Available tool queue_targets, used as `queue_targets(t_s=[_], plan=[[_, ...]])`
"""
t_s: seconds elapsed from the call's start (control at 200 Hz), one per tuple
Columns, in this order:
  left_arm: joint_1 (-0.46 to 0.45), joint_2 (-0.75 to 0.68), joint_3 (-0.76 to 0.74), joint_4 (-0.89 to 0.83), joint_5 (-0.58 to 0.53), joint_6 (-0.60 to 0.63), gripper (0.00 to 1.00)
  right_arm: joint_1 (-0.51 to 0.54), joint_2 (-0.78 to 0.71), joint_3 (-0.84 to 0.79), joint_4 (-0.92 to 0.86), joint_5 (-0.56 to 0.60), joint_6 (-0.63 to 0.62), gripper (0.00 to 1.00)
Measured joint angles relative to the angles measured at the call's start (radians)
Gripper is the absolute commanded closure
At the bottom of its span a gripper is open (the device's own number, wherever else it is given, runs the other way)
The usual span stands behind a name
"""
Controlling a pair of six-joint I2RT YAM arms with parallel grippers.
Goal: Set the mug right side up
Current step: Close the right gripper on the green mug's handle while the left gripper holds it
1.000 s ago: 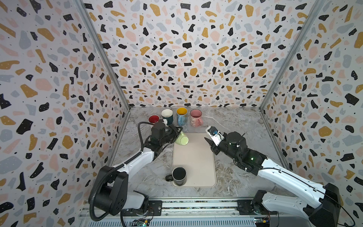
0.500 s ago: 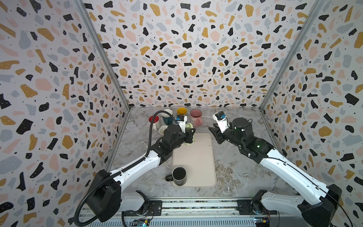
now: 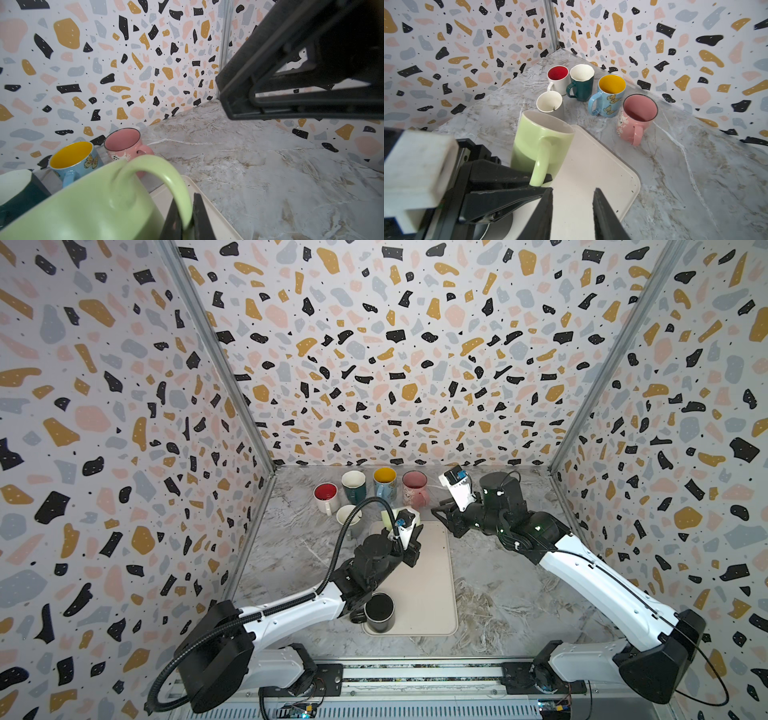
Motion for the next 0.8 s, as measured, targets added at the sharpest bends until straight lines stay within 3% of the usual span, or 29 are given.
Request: queue_targets(t_s=[0.415, 0.801], plan=[[-0.039, 0.006, -0.041, 0.153, -0.061, 0.144, 1.0, -0.003, 0.079, 0.065, -0.055, -0.176, 0.007, 0.61], [-0.07, 0.023, -0.06, 0.183, -0.097, 0.266, 1.0, -0.003, 0.132, 0.122, -0.112, -0.242, 0.006, 0.67]])
